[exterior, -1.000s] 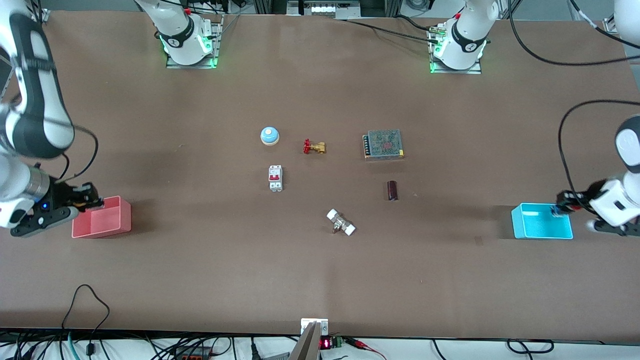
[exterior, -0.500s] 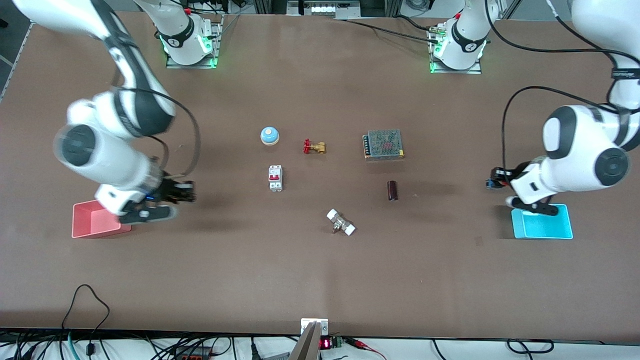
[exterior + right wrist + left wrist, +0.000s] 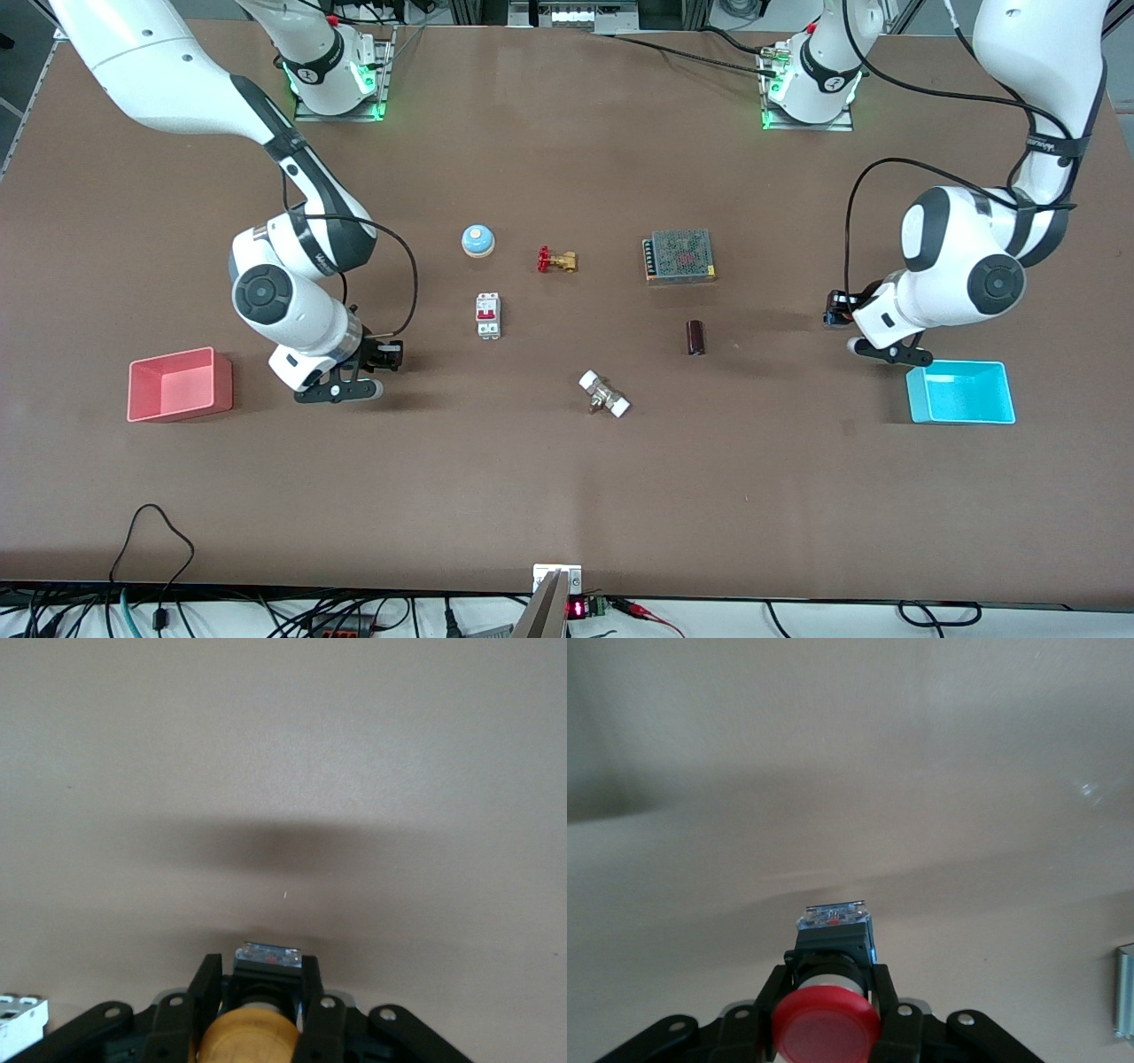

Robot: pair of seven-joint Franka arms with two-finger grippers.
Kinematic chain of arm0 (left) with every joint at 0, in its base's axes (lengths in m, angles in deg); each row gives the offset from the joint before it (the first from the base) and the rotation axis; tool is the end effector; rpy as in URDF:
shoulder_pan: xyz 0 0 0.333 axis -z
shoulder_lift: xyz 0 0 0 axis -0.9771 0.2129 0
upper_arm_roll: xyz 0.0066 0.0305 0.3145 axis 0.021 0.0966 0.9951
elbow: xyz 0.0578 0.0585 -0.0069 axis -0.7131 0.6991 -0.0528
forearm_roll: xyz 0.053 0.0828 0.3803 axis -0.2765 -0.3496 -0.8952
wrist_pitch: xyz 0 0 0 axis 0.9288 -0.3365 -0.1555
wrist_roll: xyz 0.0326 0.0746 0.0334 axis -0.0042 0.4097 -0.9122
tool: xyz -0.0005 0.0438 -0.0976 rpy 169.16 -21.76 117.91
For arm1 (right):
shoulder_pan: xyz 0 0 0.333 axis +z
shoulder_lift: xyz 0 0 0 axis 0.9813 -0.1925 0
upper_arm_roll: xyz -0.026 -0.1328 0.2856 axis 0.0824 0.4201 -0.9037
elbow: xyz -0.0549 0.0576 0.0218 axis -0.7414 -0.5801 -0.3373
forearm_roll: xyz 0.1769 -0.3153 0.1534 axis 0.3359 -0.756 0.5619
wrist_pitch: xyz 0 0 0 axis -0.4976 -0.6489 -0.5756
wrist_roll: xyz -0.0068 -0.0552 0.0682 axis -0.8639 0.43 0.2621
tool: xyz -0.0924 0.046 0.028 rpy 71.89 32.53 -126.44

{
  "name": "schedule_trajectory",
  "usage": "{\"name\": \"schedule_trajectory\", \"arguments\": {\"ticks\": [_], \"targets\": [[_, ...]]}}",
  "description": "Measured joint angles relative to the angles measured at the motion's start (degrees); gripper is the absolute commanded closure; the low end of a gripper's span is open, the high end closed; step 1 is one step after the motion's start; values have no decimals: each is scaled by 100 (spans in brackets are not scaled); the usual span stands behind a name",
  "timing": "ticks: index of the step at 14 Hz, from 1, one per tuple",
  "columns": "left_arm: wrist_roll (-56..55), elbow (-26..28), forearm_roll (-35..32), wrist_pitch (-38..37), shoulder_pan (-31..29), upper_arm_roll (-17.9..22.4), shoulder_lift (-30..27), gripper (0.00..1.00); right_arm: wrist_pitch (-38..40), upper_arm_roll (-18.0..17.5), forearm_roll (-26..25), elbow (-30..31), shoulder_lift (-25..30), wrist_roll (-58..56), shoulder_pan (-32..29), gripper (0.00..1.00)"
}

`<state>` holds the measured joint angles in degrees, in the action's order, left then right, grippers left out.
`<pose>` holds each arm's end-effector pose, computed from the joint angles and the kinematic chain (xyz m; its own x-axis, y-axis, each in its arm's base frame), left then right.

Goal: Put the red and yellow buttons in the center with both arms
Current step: 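Lift the yellow button with the right gripper while the left lifts red, then set the buttons on the table and open both grippers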

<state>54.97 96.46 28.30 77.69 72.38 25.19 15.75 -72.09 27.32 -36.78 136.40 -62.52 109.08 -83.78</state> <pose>0.5641 -0.0174 0.2357 0.9610 -0.1506 -0.2321 -0.1333 -0.9871 0.0884 0.6413 0.1958 0.2359 0.9963 0.0846 0.0176 0.0854 -0.9951 -0.0506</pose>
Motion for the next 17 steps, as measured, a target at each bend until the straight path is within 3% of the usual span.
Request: {"name": "schedule_trajectory", "arguments": {"ticks": [6, 7, 9, 10, 14, 15, 16, 17], "targets": [[-39, 232, 0, 288, -3, 0, 219, 64, -4, 0, -12, 25, -53, 21, 69, 65], [-44, 231, 0, 287, -3, 0, 232, 49, -24, 0, -15, 26, -85, 22, 69, 65], [-45, 222, 0, 303, -4, 0, 232, 0, -59, 1, -33, 29, -145, 22, 69, 65], [-45, 199, 1, 330, -4, 0, 229, 0, -68, 1, -74, 30, -168, 23, 69, 65], [-47, -530, 1, 180, -19, 4, 7, 0, -137, 3, -173, 30, -231, 32, 69, 36], [-53, -842, 1, 14, -26, 14, -80, 0, -146, 3, -174, 29, -231, 32, 69, 26], [-58, -1122, 1, -128, -41, 36, -157, 0, -153, 5, -174, 29, -231, 33, 69, 3], [-63, -1345, 1, -220, -58, 76, -227, 0, -163, 7, -174, 27, -231, 35, 67, 0]]}}
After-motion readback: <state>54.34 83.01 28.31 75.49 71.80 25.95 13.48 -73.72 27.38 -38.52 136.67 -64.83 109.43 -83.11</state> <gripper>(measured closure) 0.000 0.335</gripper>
